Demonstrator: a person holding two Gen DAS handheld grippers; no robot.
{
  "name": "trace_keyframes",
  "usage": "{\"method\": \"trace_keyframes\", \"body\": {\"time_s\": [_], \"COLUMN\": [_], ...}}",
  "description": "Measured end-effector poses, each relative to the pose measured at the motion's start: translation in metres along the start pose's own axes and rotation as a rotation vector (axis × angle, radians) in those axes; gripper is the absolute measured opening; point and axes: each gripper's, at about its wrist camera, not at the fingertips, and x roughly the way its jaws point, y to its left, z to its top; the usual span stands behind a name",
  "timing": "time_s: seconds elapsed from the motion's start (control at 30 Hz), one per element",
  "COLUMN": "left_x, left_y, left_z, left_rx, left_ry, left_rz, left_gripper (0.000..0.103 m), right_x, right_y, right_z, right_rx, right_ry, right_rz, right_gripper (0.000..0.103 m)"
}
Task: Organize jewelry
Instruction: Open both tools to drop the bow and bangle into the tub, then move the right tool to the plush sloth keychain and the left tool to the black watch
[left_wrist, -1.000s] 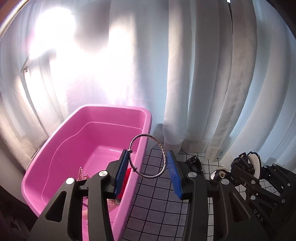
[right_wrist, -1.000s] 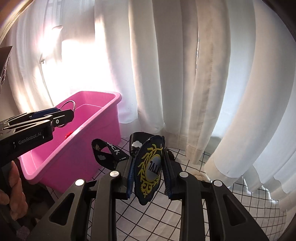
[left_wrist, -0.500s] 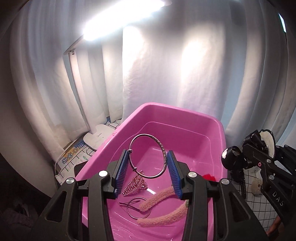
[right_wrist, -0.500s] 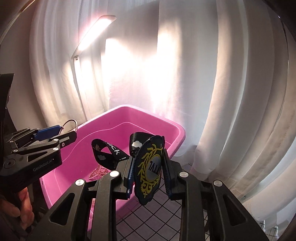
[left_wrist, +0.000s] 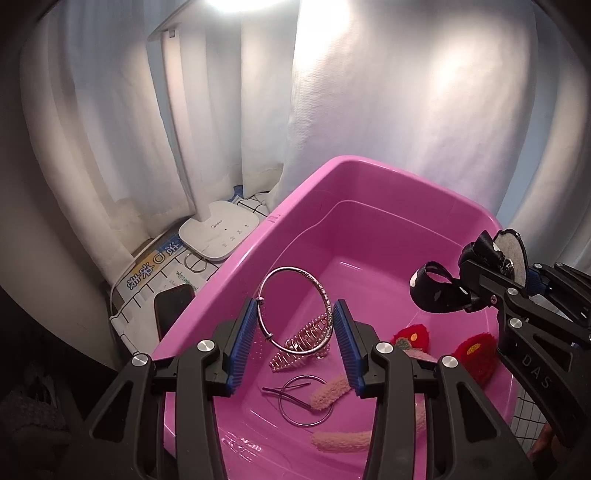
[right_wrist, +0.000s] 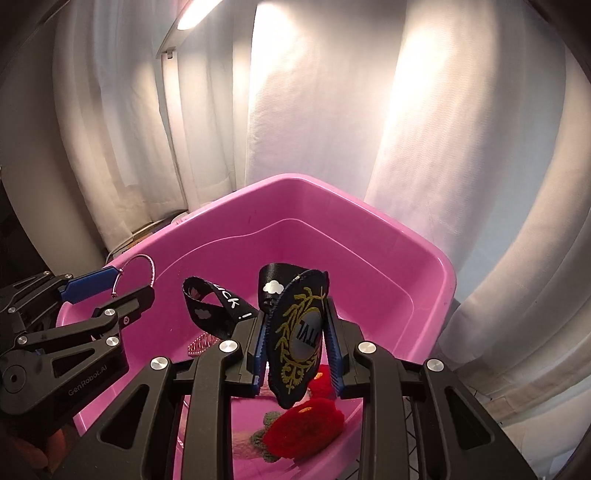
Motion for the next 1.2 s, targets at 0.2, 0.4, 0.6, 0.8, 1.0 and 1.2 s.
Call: {"method": "trace_keyframes", "body": {"time_s": [0.2, 0.4, 0.6, 0.8, 1.0, 1.2], "left_x": [0.012, 0.017, 0.014, 0.011, 0.004, -0.014], "left_y": [0.0, 0.0, 0.007, 0.013, 0.012, -0.002], "left_z": [-0.001, -0.003, -0.002, -0.003, -0.007, -0.012], "left_rx": [0.005, 0.006, -0.013, -0.03, -0.037, -0.03], "left_ry": [0.043, 0.063, 0.044, 0.048, 0.042, 0.015], "left_rz": [-0.019, -0.025, -0.012, -0.007, -0.01, -0.036], "left_gripper": [0.042, 0.044, 0.076, 0.078, 0.079, 0.08], "right_x": [0.019, 0.028, 0.026, 0.02, 0.009, -0.022], "right_y": [0.004, 0.005, 0.011, 0.006, 0.001, -0.013], "right_z": [0.003, 0.005, 0.006, 0.006, -0.001, -0.019], "right_rx": [-0.005, -0.01, -0.043, -0.015, 0.036, 0.09], "right_ry": [0.043, 0.063, 0.07, 0.064, 0.054, 0.011], "right_rz": [-0.026, -0.067, -0.114, -0.117, -0.095, -0.079], "right_gripper": [0.026, 0.034, 0.056, 0.057, 0.057, 0.057]}}
